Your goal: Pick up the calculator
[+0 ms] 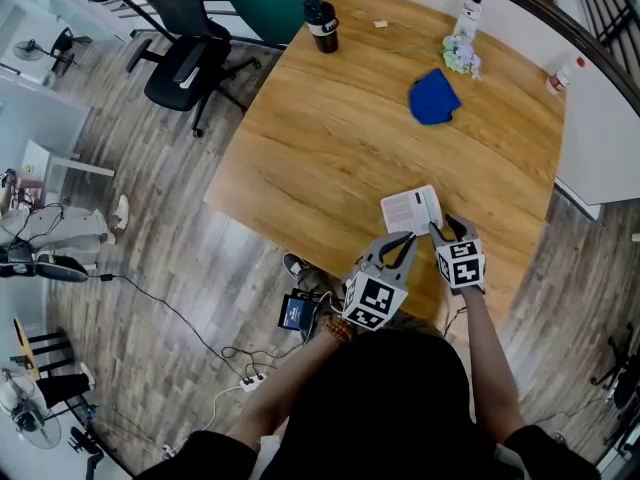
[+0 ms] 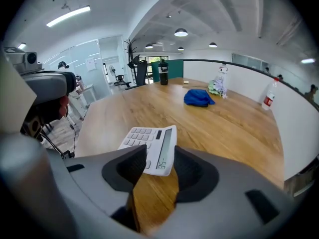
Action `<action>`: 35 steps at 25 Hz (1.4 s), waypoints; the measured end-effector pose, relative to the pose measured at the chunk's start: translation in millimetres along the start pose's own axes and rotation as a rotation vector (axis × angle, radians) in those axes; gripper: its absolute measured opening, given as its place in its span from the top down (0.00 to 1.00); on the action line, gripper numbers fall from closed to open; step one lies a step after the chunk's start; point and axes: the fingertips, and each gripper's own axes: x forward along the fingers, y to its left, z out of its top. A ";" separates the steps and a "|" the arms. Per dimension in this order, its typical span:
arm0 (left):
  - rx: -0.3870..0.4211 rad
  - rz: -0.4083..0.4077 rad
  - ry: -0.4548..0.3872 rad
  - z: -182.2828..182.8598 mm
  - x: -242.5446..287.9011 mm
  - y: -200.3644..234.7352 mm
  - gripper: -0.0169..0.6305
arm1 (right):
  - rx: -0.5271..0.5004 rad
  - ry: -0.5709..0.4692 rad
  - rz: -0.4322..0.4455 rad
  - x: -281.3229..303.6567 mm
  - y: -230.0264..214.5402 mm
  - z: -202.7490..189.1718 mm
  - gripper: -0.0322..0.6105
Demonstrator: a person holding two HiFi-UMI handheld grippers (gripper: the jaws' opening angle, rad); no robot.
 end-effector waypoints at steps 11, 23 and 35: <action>0.003 0.013 0.015 -4.1 -2.9 8.2 0.93 | 0.194 0.020 0.028 30.7 -9.4 -19.0 0.65; 0.009 -0.007 0.018 -1.1 8.9 5.2 0.93 | 0.338 0.051 0.149 43.8 0.0 -28.6 0.71; 0.014 -0.007 0.025 0.5 11.9 11.9 0.93 | 0.533 0.023 0.212 42.4 4.9 -23.7 0.79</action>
